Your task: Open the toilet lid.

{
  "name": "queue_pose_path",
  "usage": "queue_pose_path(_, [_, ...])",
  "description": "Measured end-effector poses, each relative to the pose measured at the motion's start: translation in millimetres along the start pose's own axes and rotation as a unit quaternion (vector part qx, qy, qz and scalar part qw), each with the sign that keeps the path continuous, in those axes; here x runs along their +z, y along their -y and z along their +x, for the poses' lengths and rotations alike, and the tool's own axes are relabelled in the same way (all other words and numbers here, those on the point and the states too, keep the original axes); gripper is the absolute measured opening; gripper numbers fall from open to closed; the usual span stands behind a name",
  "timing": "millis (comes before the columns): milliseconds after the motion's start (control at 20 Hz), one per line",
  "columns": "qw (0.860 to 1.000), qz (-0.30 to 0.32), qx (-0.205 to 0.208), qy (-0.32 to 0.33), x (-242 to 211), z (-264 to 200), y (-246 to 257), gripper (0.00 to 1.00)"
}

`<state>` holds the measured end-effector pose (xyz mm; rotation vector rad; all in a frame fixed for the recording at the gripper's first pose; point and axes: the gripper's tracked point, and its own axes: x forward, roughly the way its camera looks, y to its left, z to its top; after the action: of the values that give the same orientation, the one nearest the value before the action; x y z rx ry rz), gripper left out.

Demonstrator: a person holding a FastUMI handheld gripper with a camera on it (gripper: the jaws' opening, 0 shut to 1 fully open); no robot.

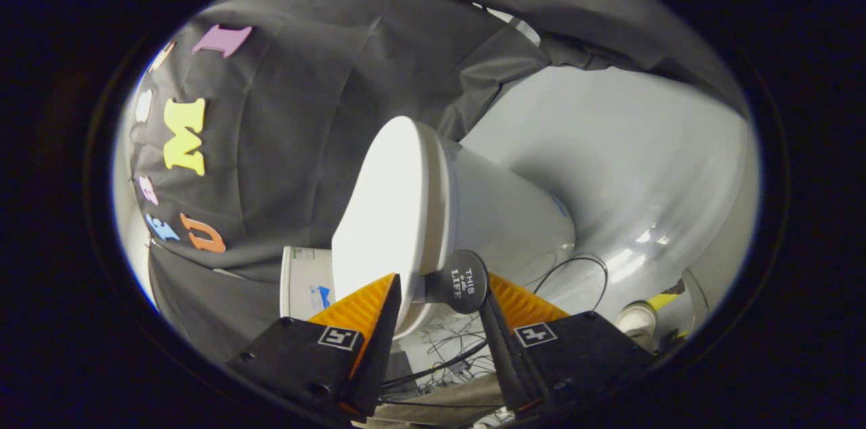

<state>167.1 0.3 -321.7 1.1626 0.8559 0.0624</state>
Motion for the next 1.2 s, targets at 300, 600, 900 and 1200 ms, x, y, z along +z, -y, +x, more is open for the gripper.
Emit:
queue_pose_path(300, [1.000,-0.006,0.028,0.005,1.7,-9.0,-2.6,0.53])
queue_pose_path(600, [1.000,0.001,-0.016,0.023,4.5,-4.7,1.7,0.16])
queue_pose_path(900, [0.999,-0.017,-0.026,0.019,6.7,-13.4,-17.4,0.14])
queue_pose_path(1200, [0.999,-0.043,-0.022,0.025,9.4,-29.6,-52.6,0.14])
